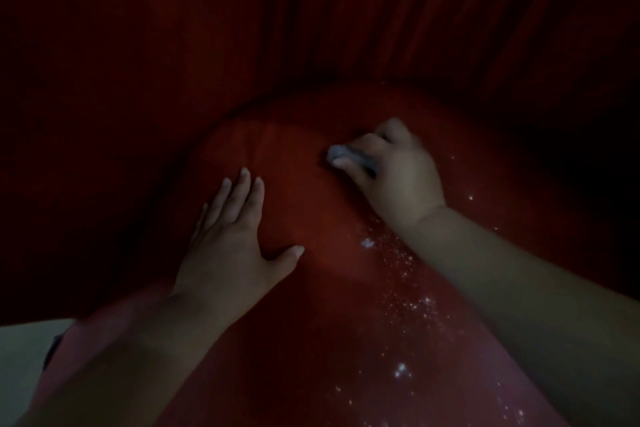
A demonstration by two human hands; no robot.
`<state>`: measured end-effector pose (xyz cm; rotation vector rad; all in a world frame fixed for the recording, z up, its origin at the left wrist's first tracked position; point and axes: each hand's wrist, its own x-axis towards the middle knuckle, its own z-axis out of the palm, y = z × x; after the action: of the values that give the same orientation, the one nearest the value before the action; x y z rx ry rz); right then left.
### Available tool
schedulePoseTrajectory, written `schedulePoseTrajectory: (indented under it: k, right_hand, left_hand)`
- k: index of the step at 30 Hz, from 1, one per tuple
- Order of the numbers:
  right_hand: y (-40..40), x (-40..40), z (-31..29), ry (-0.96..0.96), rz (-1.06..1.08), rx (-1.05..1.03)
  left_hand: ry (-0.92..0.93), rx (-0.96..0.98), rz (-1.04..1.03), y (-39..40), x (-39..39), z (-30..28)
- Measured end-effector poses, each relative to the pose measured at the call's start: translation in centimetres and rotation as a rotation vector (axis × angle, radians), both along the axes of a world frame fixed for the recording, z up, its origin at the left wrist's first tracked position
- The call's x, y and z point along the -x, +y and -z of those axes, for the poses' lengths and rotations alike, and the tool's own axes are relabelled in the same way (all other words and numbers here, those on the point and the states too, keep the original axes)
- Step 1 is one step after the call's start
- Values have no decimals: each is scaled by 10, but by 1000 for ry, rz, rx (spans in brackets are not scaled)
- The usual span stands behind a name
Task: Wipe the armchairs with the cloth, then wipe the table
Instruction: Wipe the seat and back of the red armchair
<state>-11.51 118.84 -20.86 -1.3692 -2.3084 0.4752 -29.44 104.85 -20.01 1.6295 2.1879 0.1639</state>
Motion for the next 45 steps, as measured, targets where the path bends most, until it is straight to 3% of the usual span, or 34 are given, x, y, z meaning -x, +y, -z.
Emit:
schedulePoseTrajectory:
  k: [5,10,15,20,24,26,29,31,34,36,38,40,43,45]
  right_hand:
    - [20,-25,2,69,334,-19]
    - [-35,-3,1,82,-26,11]
    - [-6,-44,1,77,346,-2]
    - [-36,-33,1,43,124,-46]
    - [-28,-41,-1,164,364,9]
    - [-58,-21,-1,204,282,29]
    - [-88,-12,-4,186,-46,58]
    - [-67,-29,-4,132,16,58]
    - [-53,-41,-2,190,355,76]
    - [-82,-23,-2,175,277,24]
    - [-111,-14,-7,166,50,43]
    - [-99,-30,-10,99,-14,60]
    - [-61,-64,-5,112,304,71]
    - [-78,-56,1,107,380,37]
  left_hand:
    - [-17,4,-8,-1,2,-1]
    - [-17,-6,-29,-1,-3,-4]
    - [-33,-21,4,0,-10,-8]
    - [-55,-47,51,0,-32,-9]
    - [-54,-41,60,-6,-32,-6]
    - [-41,-41,70,-11,-32,-5]
    - [-23,-32,91,-17,-34,-8]
    - [-30,-25,106,-23,-34,-10]
    - [-48,-16,118,-30,-34,-11]
    - [-44,-19,119,-33,-35,-11]
    - [-32,-22,121,-35,-38,-12]
    - [-33,-20,129,-38,-39,-13]
    - [-44,-11,145,-47,-35,-13]
    - [-45,-6,151,-51,-33,-13]
